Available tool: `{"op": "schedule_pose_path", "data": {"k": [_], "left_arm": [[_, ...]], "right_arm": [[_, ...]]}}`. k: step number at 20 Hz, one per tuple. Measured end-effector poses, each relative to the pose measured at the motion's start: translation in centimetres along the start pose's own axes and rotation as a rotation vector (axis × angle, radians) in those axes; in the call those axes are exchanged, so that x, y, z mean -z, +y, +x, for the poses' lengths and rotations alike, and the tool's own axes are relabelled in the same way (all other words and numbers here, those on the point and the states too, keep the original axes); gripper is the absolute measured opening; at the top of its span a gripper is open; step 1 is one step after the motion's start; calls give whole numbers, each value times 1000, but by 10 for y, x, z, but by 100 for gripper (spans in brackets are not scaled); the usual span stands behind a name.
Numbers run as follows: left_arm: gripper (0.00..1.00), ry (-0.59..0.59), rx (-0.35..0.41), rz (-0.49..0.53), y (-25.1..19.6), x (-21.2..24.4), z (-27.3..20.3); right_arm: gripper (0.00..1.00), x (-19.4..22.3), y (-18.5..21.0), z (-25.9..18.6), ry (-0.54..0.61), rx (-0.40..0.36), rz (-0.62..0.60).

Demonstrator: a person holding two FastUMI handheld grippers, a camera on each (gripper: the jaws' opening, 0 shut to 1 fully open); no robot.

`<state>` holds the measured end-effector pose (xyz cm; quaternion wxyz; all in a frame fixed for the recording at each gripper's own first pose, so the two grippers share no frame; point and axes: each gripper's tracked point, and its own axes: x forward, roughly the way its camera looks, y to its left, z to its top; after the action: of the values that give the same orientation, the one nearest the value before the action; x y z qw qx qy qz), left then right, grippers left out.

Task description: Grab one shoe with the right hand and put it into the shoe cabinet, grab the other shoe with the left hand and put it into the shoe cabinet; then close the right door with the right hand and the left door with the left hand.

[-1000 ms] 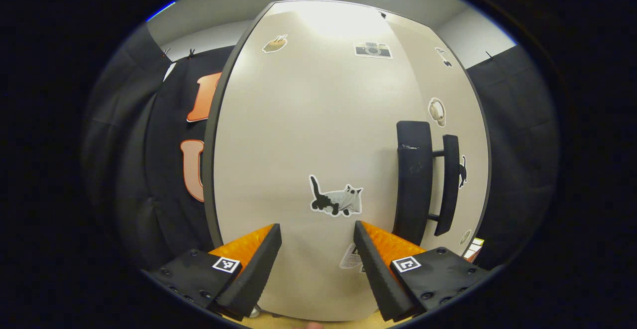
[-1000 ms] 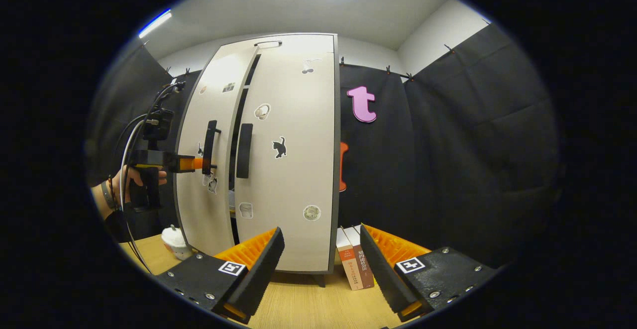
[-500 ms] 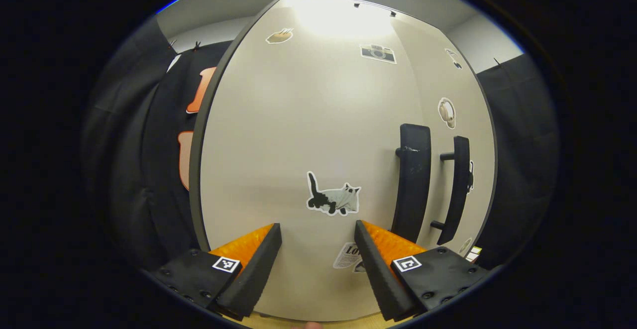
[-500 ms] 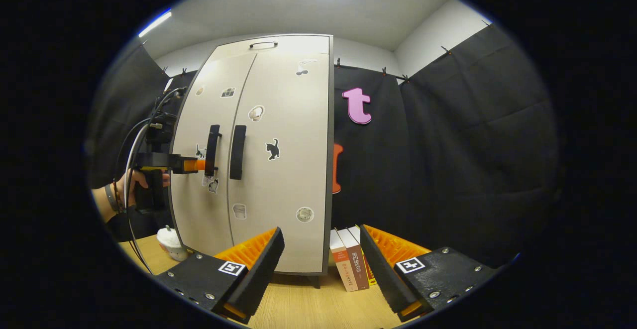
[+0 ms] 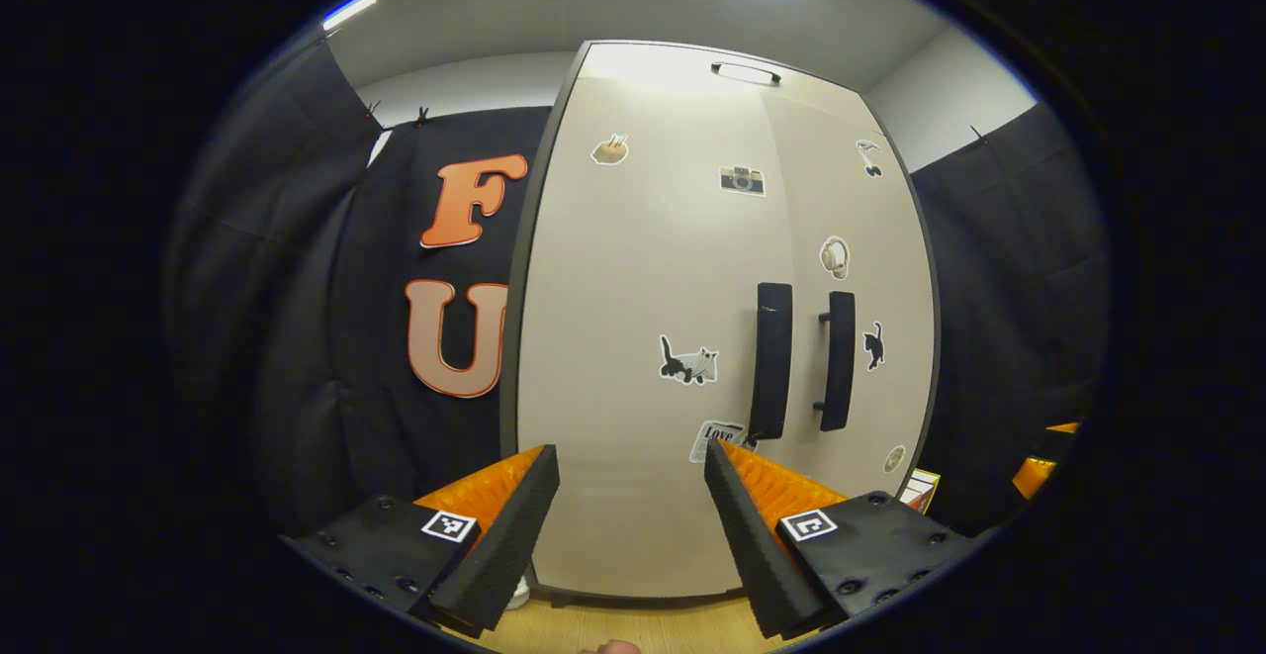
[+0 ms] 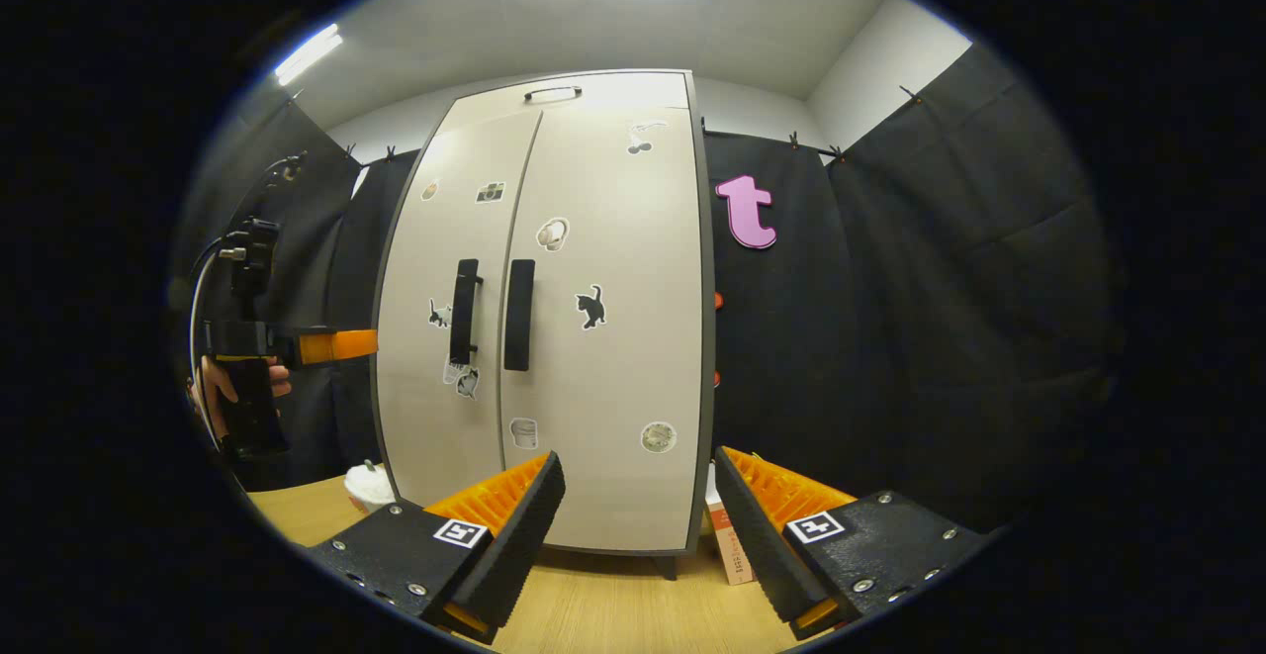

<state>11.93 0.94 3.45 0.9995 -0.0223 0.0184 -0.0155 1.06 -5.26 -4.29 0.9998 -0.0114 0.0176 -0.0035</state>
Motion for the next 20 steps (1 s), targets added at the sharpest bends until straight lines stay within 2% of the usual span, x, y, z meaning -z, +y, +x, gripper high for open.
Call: {"op": "schedule_pose_path", "data": {"k": [2,3,4,5,7,9,20], "left_arm": [[99,8,-13,-9,-1,7,-30],[96,10,-22,-18,0,11,-42],[99,12,-30,-26,0,17,-54],[96,11,-36,-31,0,22,-64],[99,9,-48,-39,1,31,-80],[96,13,-70,-34,4,41,-93],[96,18,-79,-48,12,51,-105]], "right_arm": [[94,2,11,0,7,-26,0],[94,4,15,-1,10,-36,-5],[94,6,20,-1,11,-46,-9],[94,7,25,-2,11,-54,-11],[94,9,34,-6,13,-71,-6],[94,13,38,-8,18,-77,5],[94,17,32,-20,21,-34,46]]}}
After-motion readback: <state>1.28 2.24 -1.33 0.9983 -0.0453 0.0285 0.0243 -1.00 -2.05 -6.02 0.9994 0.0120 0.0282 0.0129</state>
